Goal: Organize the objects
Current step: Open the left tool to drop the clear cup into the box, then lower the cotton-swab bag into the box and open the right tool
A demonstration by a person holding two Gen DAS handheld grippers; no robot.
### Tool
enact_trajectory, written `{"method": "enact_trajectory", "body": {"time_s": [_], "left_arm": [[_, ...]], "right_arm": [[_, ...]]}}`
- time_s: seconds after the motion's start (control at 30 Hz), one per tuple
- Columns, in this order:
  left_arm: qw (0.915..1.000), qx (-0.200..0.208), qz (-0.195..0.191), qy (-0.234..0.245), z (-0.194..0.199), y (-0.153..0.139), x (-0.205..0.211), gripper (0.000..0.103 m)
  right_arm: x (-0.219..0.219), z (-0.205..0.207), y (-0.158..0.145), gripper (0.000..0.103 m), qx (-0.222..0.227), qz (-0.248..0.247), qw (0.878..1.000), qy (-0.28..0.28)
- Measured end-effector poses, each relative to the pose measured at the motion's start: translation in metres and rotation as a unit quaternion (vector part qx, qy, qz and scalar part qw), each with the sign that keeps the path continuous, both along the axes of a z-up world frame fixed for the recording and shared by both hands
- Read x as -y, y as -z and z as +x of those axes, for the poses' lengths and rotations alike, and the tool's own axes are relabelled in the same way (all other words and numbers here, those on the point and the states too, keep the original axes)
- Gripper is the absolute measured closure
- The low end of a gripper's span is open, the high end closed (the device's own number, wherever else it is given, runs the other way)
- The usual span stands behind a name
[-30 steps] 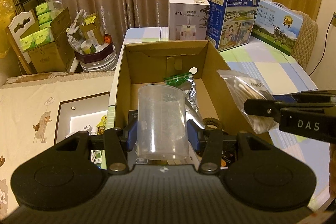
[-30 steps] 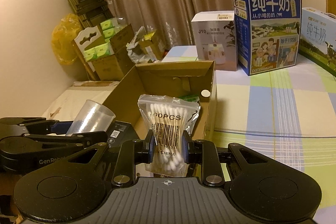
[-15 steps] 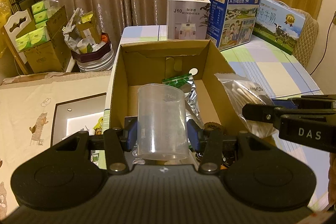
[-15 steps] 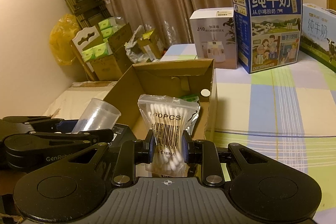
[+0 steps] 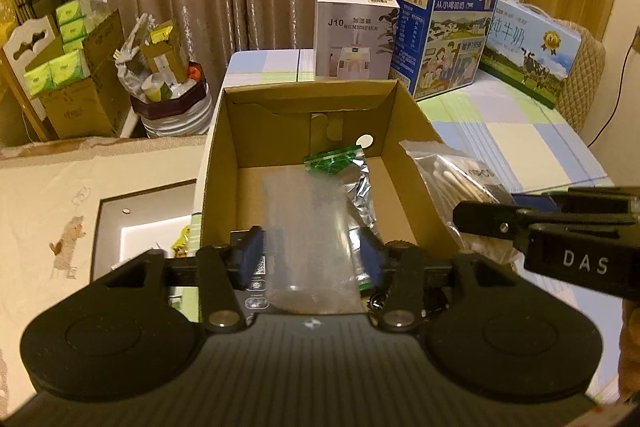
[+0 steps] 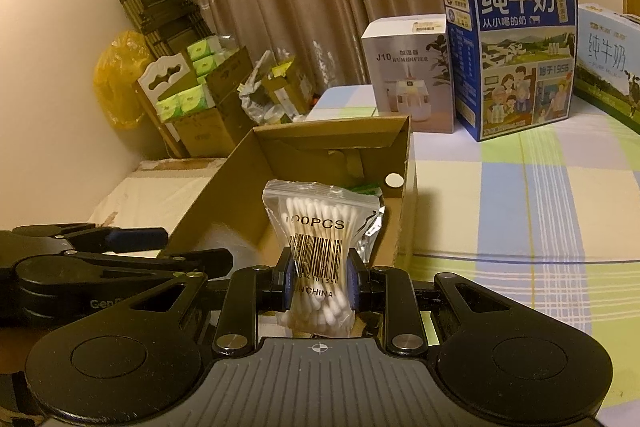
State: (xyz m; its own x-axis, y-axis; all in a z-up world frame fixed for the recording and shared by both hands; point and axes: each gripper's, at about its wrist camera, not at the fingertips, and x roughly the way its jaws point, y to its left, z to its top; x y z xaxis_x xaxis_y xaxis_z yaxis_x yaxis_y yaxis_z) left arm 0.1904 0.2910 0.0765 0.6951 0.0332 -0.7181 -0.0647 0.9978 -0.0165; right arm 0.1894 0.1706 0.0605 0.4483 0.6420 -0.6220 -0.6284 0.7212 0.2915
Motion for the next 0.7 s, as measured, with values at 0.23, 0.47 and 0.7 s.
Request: {"method": "enact_trajectory", "body": {"time_s": [0.23,0.47,0.7], "left_arm": [[0.9999,0.005,0.011,-0.007,-0.004,-0.004,-0.002,0.033],[0.9997,0.007,0.019,-0.012,-0.013,-0.009,-0.008,0.033],[0.9996,0.004,0.023,-0.014,-0.018,-0.009,-0.01,0.033]], "right_arm": [[0.002,0.003,-0.001,0.081,-0.003,0.003,1.0,0.005],[0.0,0.002,-0.002,0.081,-0.007,0.008,1.0,0.002],[-0.003,0.001,-0.002,0.081,-0.014,0.013,1.0,-0.001]]}}
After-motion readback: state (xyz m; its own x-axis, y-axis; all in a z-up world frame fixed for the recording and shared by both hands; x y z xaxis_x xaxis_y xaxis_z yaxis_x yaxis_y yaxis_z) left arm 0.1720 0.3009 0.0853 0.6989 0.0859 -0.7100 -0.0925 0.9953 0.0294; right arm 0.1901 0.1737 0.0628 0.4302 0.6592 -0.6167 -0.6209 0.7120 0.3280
